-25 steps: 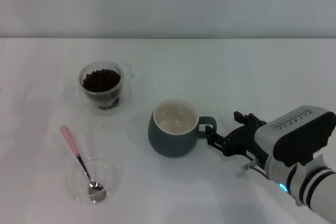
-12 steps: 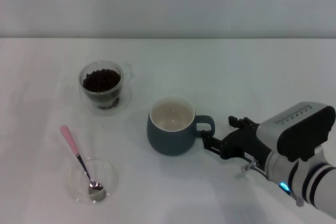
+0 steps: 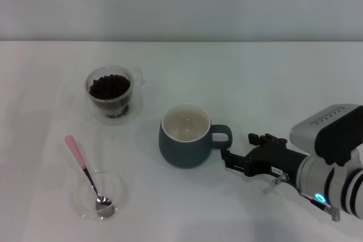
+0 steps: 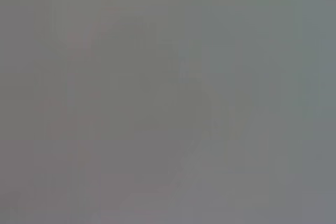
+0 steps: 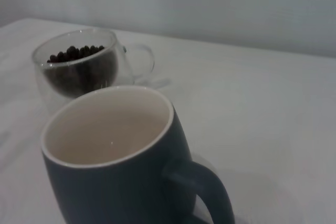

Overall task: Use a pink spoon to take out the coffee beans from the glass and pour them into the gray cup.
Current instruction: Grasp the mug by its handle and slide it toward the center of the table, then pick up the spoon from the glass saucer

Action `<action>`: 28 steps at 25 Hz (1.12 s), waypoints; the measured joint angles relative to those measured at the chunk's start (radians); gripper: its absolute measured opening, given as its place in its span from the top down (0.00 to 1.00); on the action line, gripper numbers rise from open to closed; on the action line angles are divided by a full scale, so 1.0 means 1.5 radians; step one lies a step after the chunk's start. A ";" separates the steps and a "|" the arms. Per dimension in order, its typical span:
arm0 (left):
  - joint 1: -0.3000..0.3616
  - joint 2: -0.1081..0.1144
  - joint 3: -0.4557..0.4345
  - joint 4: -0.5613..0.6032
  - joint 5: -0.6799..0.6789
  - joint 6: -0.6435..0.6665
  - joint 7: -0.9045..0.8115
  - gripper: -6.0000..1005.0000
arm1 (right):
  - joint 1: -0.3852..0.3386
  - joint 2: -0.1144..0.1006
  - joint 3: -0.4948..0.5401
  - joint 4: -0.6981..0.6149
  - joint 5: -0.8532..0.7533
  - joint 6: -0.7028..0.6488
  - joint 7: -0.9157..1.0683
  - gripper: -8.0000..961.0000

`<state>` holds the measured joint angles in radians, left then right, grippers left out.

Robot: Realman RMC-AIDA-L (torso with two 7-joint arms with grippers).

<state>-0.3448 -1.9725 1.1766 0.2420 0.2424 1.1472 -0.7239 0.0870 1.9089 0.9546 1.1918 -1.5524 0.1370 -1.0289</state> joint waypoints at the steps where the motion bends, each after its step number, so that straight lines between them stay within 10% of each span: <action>1: 0.000 0.000 0.000 0.000 0.000 0.000 0.000 0.15 | -0.006 0.004 0.015 0.000 0.000 0.018 -0.011 0.12; 11: -0.001 -0.002 0.000 0.000 0.000 0.001 0.000 0.15 | -0.090 0.068 0.294 -0.029 0.022 0.314 -0.175 0.12; 19: 0.003 -0.005 -0.016 0.000 0.000 0.001 0.000 0.15 | -0.072 0.069 0.430 -0.156 0.225 0.421 -0.393 0.12; 28: 0.003 -0.012 -0.010 -0.012 0.014 -0.006 -0.024 0.15 | -0.014 0.073 0.449 -0.360 0.732 0.556 -0.907 0.12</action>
<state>-0.3404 -1.9906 1.1610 0.2236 0.2629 1.1388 -0.7602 0.0657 2.0182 1.6285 0.6520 -0.4551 0.9710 -2.3901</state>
